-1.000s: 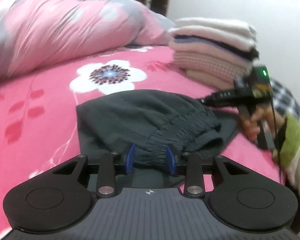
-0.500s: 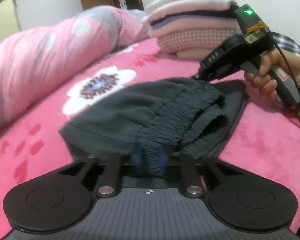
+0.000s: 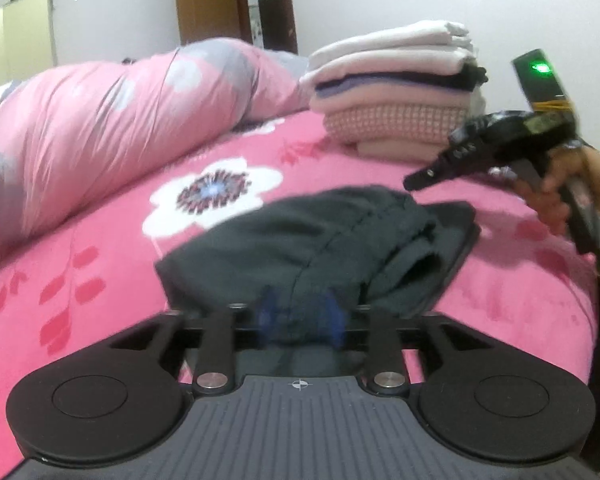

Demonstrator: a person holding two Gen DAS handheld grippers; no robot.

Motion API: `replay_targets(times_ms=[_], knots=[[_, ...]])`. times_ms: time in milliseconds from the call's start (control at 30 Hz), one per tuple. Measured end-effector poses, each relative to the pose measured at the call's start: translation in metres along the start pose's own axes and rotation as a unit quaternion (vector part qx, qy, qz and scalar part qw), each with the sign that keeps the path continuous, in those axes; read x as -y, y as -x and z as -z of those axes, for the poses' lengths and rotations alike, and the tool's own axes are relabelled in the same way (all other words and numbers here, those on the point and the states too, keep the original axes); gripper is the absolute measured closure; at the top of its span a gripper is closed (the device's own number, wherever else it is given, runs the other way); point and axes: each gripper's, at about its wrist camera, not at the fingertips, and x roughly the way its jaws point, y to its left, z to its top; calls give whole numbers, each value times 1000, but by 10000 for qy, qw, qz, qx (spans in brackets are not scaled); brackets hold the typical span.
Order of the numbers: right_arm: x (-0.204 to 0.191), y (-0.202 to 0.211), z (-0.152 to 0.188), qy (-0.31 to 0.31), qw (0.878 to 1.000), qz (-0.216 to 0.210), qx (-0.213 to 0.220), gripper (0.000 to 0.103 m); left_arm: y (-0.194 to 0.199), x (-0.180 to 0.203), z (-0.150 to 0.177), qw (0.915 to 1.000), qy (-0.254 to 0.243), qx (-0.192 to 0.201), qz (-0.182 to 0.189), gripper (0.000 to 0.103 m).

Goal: Fold clothes
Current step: 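Press the folded trousers flat with the left gripper while the right gripper holds the edge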

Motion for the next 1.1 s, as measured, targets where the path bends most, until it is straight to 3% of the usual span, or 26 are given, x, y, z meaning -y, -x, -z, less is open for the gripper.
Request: replay_targets(times_ms=[67, 100, 333, 400, 467, 533, 733, 867, 933, 1000, 1100], knots=[[-1, 8, 6, -224, 9997, -16, -96, 57, -12, 6, -3, 9999, -96, -32, 68, 68], [0, 10, 8, -356, 9993, -72, -128, 56, -19, 9, -3, 9998, -139, -84, 97, 68], [2, -9, 16, -958, 9933, -441, -482, 59, -47, 15, 4, 9988, -266, -400, 77, 72], [3, -17, 18, -1114, 9898, -676, -577, 67, -46, 16, 5, 9987, -342, -378, 65, 74], [3, -18, 20, -1266, 9880, -688, -564, 91, -43, 15, 5, 9988, -360, -334, 25, 86], [-1, -9, 20, -1295, 9880, -744, -404, 92, -37, 9, 2, 9992, -295, -274, -8, 103], [-14, 24, 28, -1267, 9870, -978, -146, 93, -4, -3, 2, 9999, -122, 6, 50, 103], [-4, 7, 50, -1526, 9839, -753, -549, 93, -18, -5, 18, 9985, -97, -516, 133, 103], [1, 5, 56, -1662, 9816, -761, -546, 92, -15, -11, 18, 9980, 125, -581, 212, 103], [-2, 13, 51, -1597, 9836, -711, -443, 86, -4, -20, 12, 9984, 313, -402, 258, 103], [-21, 34, 34, -902, 9952, -375, 4, 84, 11, -30, -2, 9984, 509, -54, 219, 97]])
